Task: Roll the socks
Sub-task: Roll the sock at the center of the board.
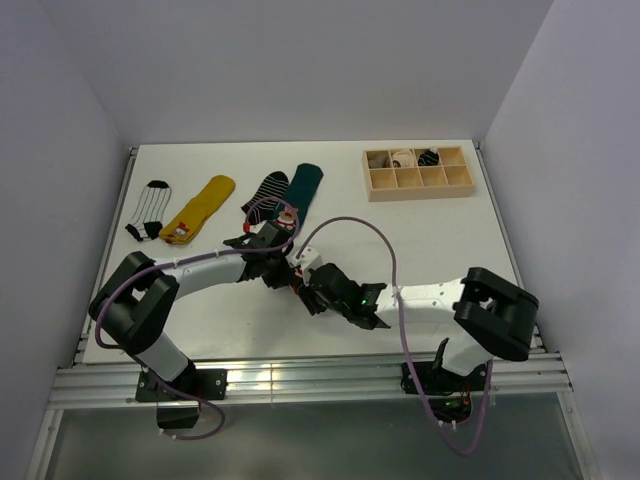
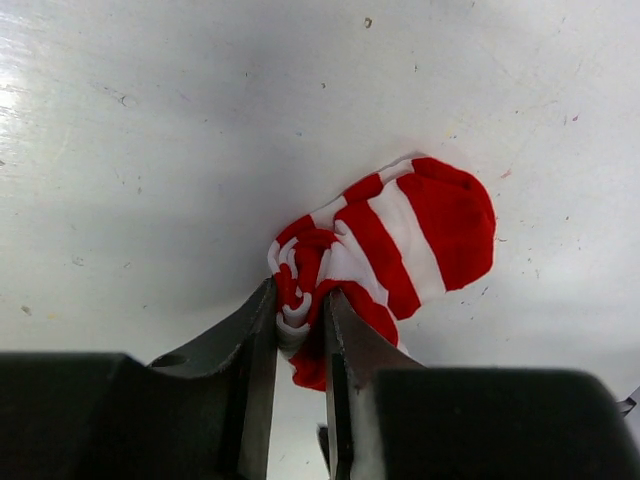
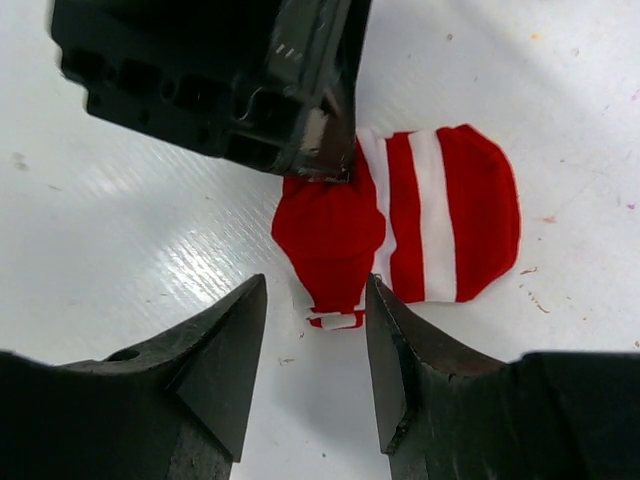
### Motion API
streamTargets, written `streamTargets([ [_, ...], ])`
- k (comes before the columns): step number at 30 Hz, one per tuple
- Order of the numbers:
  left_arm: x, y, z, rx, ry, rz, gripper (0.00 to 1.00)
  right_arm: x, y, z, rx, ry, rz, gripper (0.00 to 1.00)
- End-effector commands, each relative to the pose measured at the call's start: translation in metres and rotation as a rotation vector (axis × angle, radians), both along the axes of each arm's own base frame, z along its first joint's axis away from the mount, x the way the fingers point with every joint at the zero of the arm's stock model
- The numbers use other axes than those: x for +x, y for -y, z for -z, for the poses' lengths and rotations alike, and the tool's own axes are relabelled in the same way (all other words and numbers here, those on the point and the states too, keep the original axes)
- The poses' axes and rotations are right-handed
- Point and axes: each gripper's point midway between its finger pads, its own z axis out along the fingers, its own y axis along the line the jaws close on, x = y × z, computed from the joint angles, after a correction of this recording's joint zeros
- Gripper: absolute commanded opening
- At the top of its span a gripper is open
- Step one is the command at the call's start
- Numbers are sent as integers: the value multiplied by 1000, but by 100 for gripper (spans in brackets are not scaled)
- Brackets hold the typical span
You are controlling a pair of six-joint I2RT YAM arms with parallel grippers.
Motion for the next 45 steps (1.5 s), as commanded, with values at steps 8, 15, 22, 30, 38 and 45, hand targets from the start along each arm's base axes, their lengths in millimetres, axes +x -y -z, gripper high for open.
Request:
streamTargets([
  [8, -13, -9, 14, 55, -54, 39, 27, 12, -18, 21, -141, 89, 7, 49],
  [15, -12, -6, 7, 17, -12, 55, 38, 9, -13, 46, -211, 34, -2, 4],
  [22, 2, -22, -29, -38, 129, 8, 60, 1, -8, 36, -39, -203, -85, 0],
  [30, 11, -49, -56, -122, 248, -112, 69, -6, -9, 16, 161, -531, -212, 0],
  [38, -1, -42, -52, -253, 267, -123, 71, 0, -13, 15, 362, -811, -194, 0],
  [45, -11, -34, -22, -280, 189, -119, 69, 6, -9, 26, 467, -963, -103, 0],
])
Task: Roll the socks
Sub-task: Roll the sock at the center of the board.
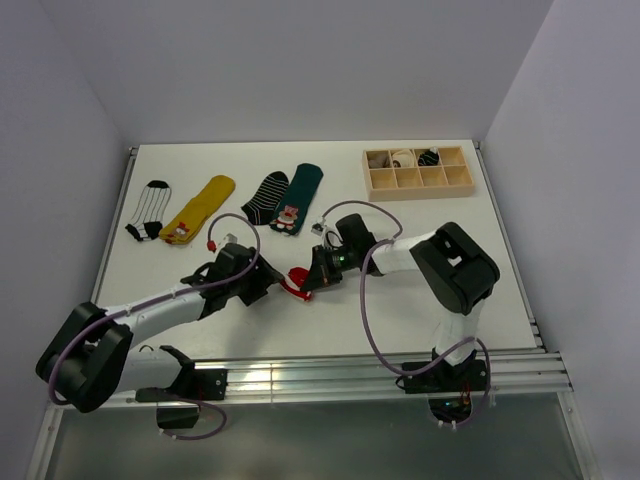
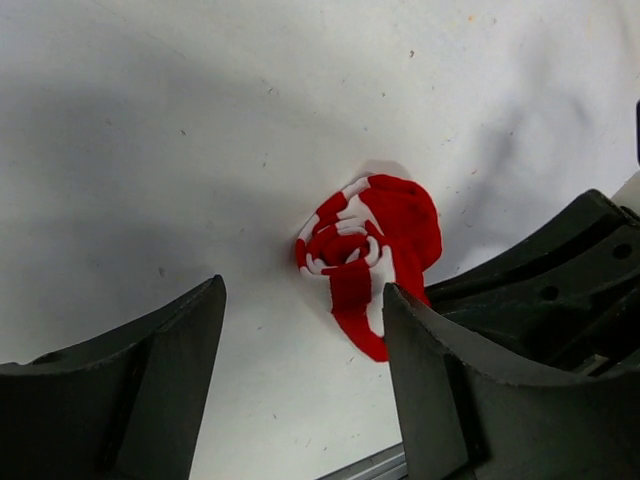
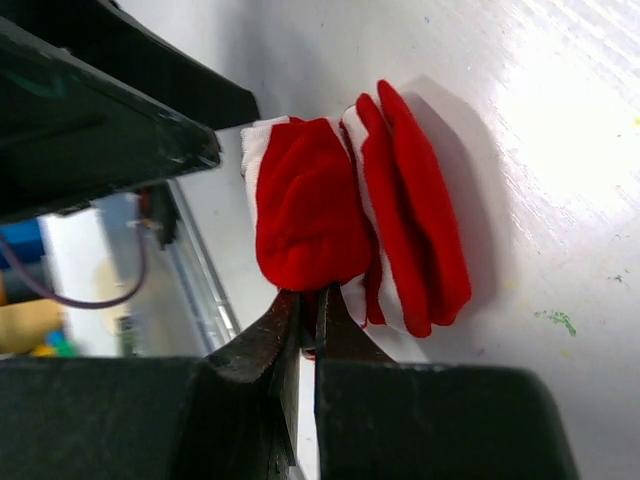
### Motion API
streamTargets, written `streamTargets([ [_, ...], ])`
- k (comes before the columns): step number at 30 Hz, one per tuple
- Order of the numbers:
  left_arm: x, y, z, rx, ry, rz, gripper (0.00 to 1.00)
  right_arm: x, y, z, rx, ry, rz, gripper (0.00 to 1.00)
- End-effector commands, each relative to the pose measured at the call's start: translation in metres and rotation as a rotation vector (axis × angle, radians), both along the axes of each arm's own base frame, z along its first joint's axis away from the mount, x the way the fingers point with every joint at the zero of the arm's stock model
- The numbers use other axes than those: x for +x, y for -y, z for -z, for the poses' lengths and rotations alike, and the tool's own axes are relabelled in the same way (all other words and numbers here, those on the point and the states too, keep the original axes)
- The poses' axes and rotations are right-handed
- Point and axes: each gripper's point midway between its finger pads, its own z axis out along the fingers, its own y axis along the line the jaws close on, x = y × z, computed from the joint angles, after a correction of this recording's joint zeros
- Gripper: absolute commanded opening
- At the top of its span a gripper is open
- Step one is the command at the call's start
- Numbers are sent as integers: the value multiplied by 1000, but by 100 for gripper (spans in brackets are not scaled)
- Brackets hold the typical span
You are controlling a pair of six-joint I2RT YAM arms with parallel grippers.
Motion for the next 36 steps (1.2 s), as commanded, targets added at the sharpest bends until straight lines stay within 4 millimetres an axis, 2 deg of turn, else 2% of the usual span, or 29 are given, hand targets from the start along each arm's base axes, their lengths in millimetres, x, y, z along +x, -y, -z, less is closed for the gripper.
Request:
streamTargets([
  [1, 3, 18, -3, -87, 12, 15, 69, -5, 2, 4, 39, -132, 28, 0],
  [11, 7, 31, 14, -80, -14, 26, 61, -10, 6, 25, 26, -262, 49, 0],
  [16, 3, 26, 33, -27, -59, 23, 45, -5, 9, 23, 14, -204, 57, 0],
  [19, -2, 23, 42, 2, -91, 26, 38, 0, 11, 12, 9, -121, 55, 11],
  [23, -5, 20, 48, 51, -130, 46, 36, 13, 16, -10, -30, 81, 73, 33],
  [24, -1, 23, 43, 53, -127, 53, 36, 11, 16, -11, -58, 103, 72, 34],
  [25, -8, 18, 48, 95, -160, 70, 36, 12, 18, -13, -80, 133, 75, 36],
  [26, -8, 18, 47, 110, -166, 82, 36, 16, 19, -23, -86, 199, 72, 37],
  [27, 2, 18, 42, 146, -138, 78, 36, 21, 24, -21, -131, 237, 105, 39],
  [28, -3, 13, 44, 182, -166, 86, 37, 21, 23, -24, -143, 273, 109, 40],
  [29, -2, 12, 43, 198, -167, 90, 37, 24, 26, -32, -157, 334, 117, 41],
  [30, 4, 14, 36, 208, -153, 92, 38, 31, 32, -30, -209, 381, 156, 42],
  [33, 7, 14, 28, 251, -151, 110, 39, 29, 30, -41, -255, 515, 155, 48],
  [34, 8, 14, 26, 260, -147, 117, 39, 35, 33, -41, -301, 565, 188, 48],
  [36, 10, 16, 22, 271, -151, 124, 40, 25, 22, -45, -327, 645, 154, 50],
])
